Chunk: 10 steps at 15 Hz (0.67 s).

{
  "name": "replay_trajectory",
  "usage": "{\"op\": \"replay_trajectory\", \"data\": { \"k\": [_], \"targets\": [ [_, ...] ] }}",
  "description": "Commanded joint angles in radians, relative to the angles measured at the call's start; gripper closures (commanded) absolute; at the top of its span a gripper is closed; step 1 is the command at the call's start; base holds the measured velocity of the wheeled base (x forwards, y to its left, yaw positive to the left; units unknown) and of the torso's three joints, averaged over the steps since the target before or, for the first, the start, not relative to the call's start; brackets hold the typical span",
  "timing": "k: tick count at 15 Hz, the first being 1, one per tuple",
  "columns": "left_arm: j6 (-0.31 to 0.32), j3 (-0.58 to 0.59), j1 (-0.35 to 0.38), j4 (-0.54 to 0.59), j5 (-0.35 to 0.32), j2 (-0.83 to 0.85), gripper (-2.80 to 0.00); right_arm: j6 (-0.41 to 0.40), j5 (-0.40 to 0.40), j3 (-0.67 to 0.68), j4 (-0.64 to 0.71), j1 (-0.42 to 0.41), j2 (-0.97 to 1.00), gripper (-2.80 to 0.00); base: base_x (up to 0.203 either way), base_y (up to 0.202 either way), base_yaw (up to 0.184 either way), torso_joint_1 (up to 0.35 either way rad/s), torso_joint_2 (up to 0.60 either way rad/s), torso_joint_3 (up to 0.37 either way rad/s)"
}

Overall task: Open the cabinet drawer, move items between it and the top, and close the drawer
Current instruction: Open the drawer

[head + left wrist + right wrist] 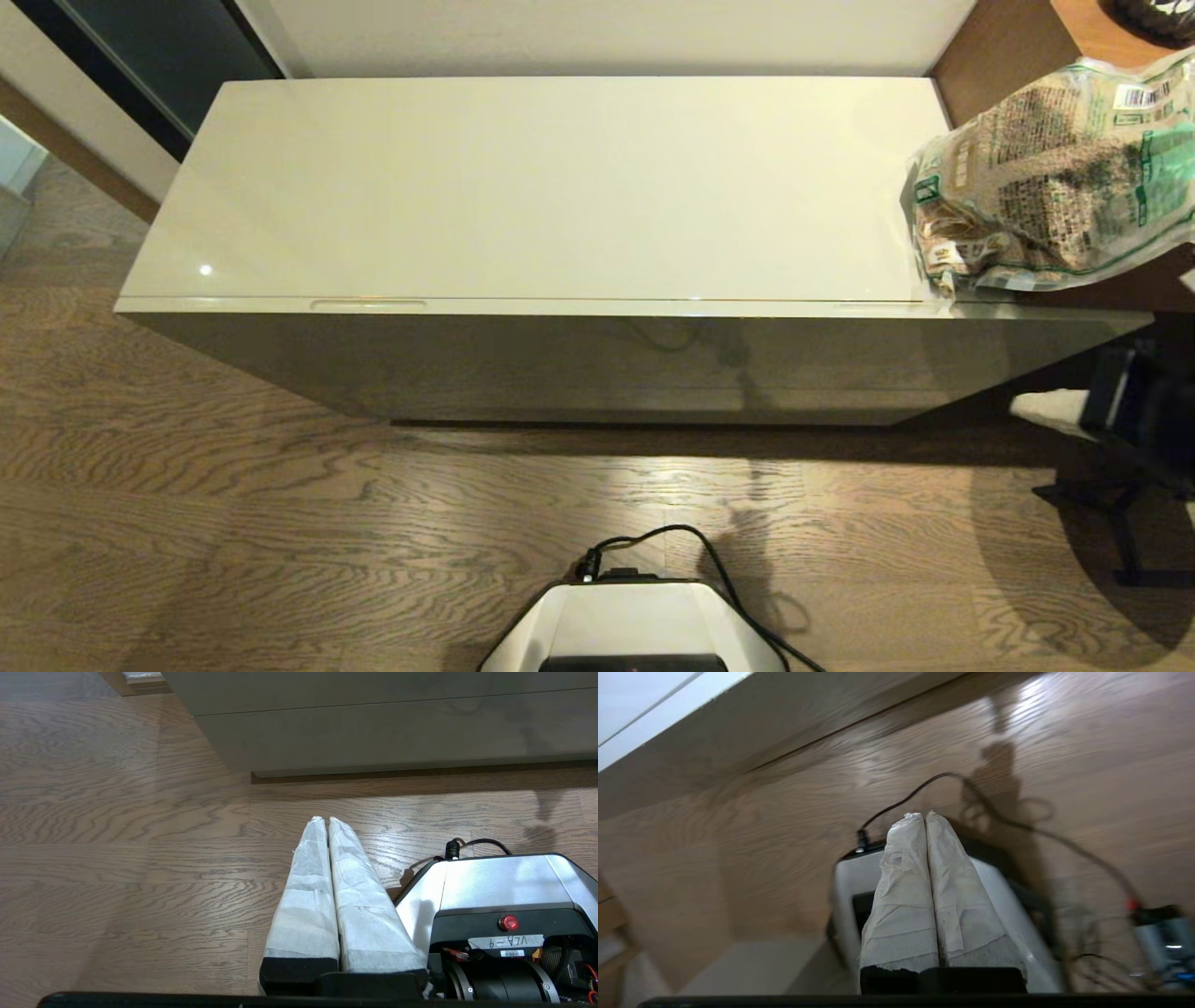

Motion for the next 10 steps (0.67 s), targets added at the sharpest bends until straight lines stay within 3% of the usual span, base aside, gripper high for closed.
{"op": "replay_trajectory", "data": {
  "k": [1,2,7,10],
  "targets": [
    [0.001,0.000,0.000,0.000,0.000,0.000,0.00,0.039,-0.002,0.015,-0.104,0.038,0.135,0.00,0.000,0.000,0.000,0.000,0.00,0.000],
    [0.001,0.000,0.000,0.000,0.000,0.000,0.00,0.075,-0.001,0.011,-0.157,0.040,0.152,0.00,0.000,0.000,0.000,0.000,0.00,0.000],
    [0.001,0.000,0.000,0.000,0.000,0.000,0.00,0.165,-0.012,-0.049,-0.171,0.040,0.169,0.00,0.000,0.000,0.000,0.000,0.00,0.000],
    [0.001,0.000,0.000,0.000,0.000,0.000,0.00,0.212,-0.107,-0.081,-0.239,0.041,0.252,0.00,0.000,0.000,0.000,0.000,0.00,0.000]
  ]
}}
